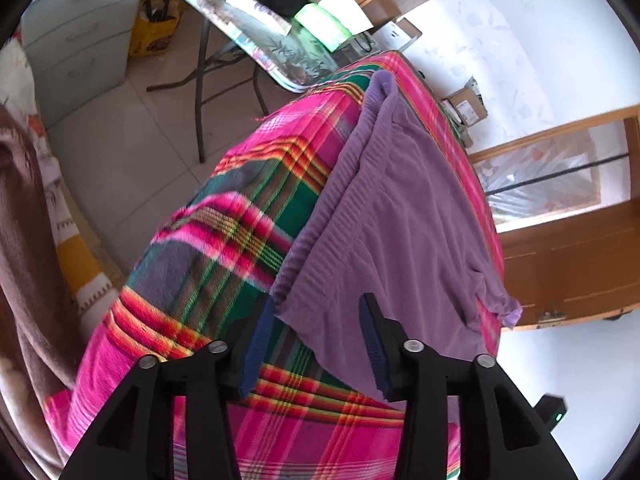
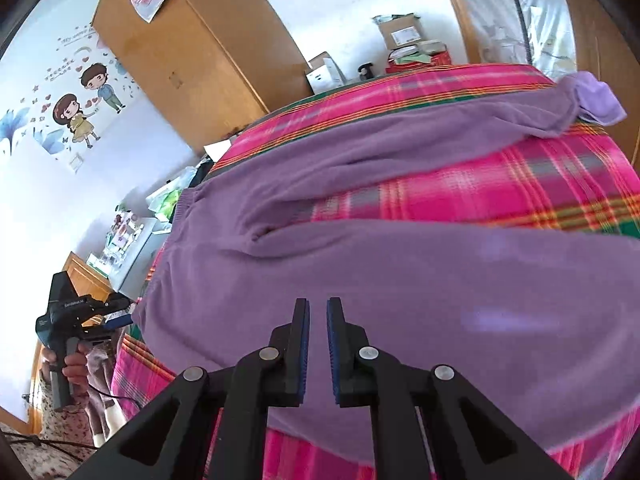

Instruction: Fold clothes

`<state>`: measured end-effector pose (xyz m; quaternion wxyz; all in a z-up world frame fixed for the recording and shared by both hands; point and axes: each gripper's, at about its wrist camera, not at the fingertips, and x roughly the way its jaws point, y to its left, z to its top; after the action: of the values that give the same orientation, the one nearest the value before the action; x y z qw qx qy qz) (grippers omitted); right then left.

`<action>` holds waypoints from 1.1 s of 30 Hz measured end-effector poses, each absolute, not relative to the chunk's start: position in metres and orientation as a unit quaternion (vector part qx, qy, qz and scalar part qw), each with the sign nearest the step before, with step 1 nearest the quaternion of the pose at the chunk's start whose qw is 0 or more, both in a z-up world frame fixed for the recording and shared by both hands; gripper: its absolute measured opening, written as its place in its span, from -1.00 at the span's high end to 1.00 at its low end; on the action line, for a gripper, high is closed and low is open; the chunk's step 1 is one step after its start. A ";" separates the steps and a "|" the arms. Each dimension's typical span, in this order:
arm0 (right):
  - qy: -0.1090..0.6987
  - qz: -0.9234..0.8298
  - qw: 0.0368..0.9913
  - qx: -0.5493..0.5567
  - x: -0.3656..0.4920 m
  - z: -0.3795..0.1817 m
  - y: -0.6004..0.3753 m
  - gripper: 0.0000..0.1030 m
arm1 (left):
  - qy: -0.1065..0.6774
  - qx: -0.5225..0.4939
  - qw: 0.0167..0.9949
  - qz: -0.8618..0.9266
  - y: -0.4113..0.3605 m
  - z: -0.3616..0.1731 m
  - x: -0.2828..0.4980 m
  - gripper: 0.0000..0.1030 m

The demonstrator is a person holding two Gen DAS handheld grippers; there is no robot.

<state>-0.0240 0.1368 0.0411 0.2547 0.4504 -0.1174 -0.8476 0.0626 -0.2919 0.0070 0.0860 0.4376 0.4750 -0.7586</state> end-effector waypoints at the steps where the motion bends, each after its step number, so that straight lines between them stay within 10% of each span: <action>1: -0.113 -0.846 0.263 0.451 -0.021 0.040 0.133 0.65 | 0.481 0.440 0.083 -0.754 -0.291 0.005 0.062 0.02; 21: 0.093 -0.806 0.397 0.429 0.036 0.008 -0.032 0.10 | 0.513 0.428 0.118 -0.735 -0.288 -0.002 0.057 0.03; 25: 0.145 -0.808 0.393 0.414 0.048 0.003 -0.051 0.10 | 0.506 0.433 0.121 -0.736 -0.290 -0.005 0.060 0.54; 33: 0.178 -0.822 0.363 0.402 0.054 -0.002 -0.060 0.10 | 0.537 0.402 0.100 -0.735 -0.301 -0.011 0.077 0.82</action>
<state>0.0539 -0.0604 -0.0022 0.3625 0.4022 0.1784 -0.8216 0.0767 -0.3009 -0.0109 0.0998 0.4020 0.5370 -0.7349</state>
